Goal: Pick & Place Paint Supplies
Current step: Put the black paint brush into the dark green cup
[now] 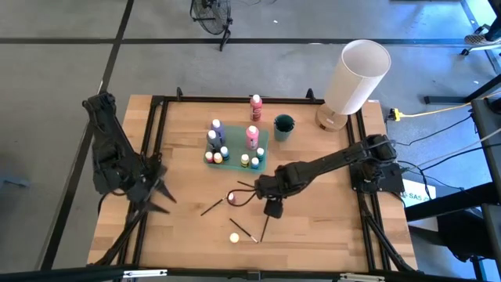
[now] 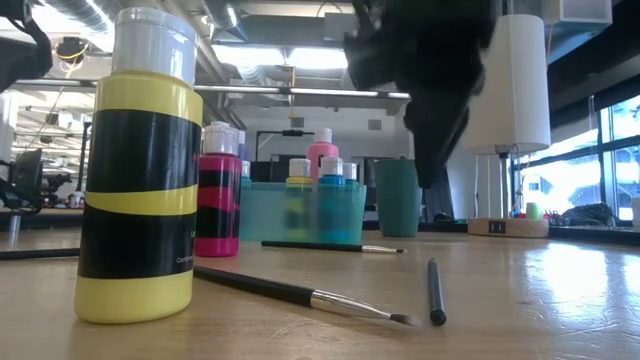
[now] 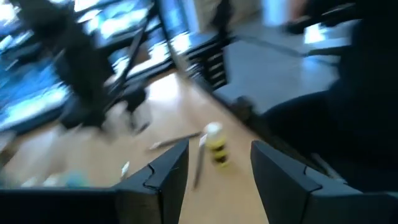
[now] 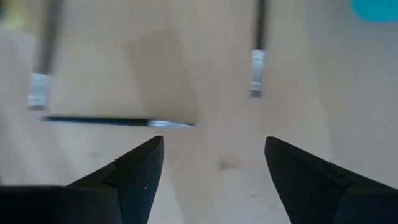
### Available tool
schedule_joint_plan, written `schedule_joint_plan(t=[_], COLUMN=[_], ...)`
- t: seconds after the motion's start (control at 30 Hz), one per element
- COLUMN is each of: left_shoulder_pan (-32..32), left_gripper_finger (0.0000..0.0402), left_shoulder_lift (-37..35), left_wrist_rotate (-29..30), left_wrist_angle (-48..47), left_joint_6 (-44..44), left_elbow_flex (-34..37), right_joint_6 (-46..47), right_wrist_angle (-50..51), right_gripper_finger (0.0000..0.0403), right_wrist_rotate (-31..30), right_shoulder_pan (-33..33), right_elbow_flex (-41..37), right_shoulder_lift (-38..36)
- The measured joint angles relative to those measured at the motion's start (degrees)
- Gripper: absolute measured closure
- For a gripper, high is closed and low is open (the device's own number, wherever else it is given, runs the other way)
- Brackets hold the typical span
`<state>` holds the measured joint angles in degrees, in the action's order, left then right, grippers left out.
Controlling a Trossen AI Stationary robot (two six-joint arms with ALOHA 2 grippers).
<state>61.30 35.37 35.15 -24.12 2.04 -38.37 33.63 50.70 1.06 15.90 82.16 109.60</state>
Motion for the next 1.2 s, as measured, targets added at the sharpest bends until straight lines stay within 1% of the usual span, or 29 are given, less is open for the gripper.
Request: schedule_joint_plan(t=[0.07,0.1,0.17,0.2,0.33,0.47,0.53,0.67,0.83,1.0,1.1,1.2], left_shoulder_pan=[0.0,0.0,0.0,0.0,-0.5,-2.1,-3.1,-5.5,-8.5,-10.3,-10.9,-11.2], left_gripper_finger=[0.0233,0.0233,0.0233,0.0233,0.0233,0.0233,0.0233,0.0233,0.0233,0.0233,0.0233,0.0233], left_shoulder_lift=[-0.1,0.0,0.0,0.0,0.0,0.0,0.0,0.0,0.4,0.4,0.5,0.5], left_wrist_rotate=[-4.0,-5.0,-4.7,-3.6,1.7,2.3,2.3,2.3,2.4,2.3,1.0,0.8], left_wrist_angle=[4.9,7.1,10.8,12.8,15.5,15.5,16.2,17.2,17.2,17.1,17.1,16.9], left_joint_6=[-4.4,-6.0,-8.4,-8.9,-8.3,-5.8,-4.8,-2.5,0.3,0.8,0.8,0.8], left_elbow_flex=[1.7,2.4,3.9,4.5,5.6,6.6,7.5,9.0,9.0,9.0,9.0,9.0], right_joint_6=[0.0,0.0,1.9,2.5,2.0,1.5,1.4,1.3,-1.1,-2.0,-3.3,-4.6], right_wrist_angle=[-0.2,-0.3,-0.1,-0.1,-0.5,-1.1,-1.6,-2.8,-3.3,-3.9,-4.6,-5.8], right_gripper_finger=[0.0122,0.0122,0.0122,0.0122,0.0122,0.0122,0.0122,0.0122,0.0122,0.0122,0.0122,0.0123], right_wrist_rotate=[-3.3,-5.2,-9.0,-9.3,-8.8,-2.8,-0.9,-1.2,-4.5,-4.0,-4.0,-4.4], right_shoulder_pan=[-0.6,-0.9,-1.6,-2.2,-3.5,-4.5,-4.7,-4.7,-4.1,-4.1,-4.0,-3.9], right_elbow_flex=[-1.0,-1.4,-2.1,-2.1,-2.1,-2.1,-2.1,-2.1,-2.1,-2.1,-2.1,-2.1], right_shoulder_lift=[0.0,0.0,0.0,0.0,0.0,0.3,0.9,1.7,3.3,6.3,7.5,8.4])
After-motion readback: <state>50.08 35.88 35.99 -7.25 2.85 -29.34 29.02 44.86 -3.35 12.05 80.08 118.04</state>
